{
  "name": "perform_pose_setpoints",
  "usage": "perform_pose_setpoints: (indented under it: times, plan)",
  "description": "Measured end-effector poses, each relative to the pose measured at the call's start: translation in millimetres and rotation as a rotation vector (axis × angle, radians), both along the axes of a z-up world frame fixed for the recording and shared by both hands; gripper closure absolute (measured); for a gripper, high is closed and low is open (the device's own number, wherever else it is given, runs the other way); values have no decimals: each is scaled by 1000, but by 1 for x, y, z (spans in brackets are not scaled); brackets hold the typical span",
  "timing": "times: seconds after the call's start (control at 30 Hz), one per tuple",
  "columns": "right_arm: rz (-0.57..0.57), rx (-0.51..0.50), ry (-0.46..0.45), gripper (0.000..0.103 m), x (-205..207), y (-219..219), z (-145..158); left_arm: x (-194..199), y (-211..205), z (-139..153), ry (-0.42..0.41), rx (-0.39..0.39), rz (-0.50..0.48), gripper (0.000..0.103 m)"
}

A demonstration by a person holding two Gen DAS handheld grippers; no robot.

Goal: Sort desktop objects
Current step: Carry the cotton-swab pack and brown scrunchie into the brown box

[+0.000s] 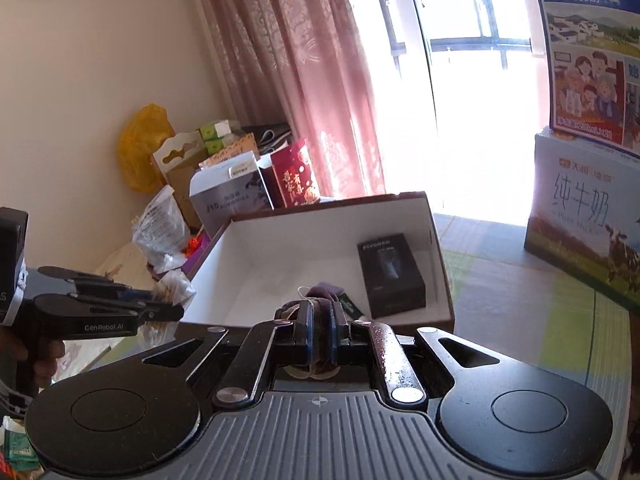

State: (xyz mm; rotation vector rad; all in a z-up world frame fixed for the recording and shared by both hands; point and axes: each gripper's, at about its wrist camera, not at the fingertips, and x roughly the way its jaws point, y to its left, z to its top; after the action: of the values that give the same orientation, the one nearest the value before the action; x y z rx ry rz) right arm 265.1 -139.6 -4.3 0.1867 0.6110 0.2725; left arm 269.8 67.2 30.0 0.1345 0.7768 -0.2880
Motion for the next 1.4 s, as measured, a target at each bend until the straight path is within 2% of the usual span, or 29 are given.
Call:
perform_pose_setpoints:
  times: [0.23,0.63,1.07,1.4]
  plan:
    - [-12,-31,6,98,50,-4,2,39,3,-4,9,18,29,86]
    - [-29,-117,138,98,117,-11,-37,91,9,-23,63,26,89,86]
    - [-27,-205,229,98,145,-11,-68,108,15,-44,111,36,107,86]
    - [-21,-231,263,98,153,-11,-81,112,16,-52,129,45,112,86]
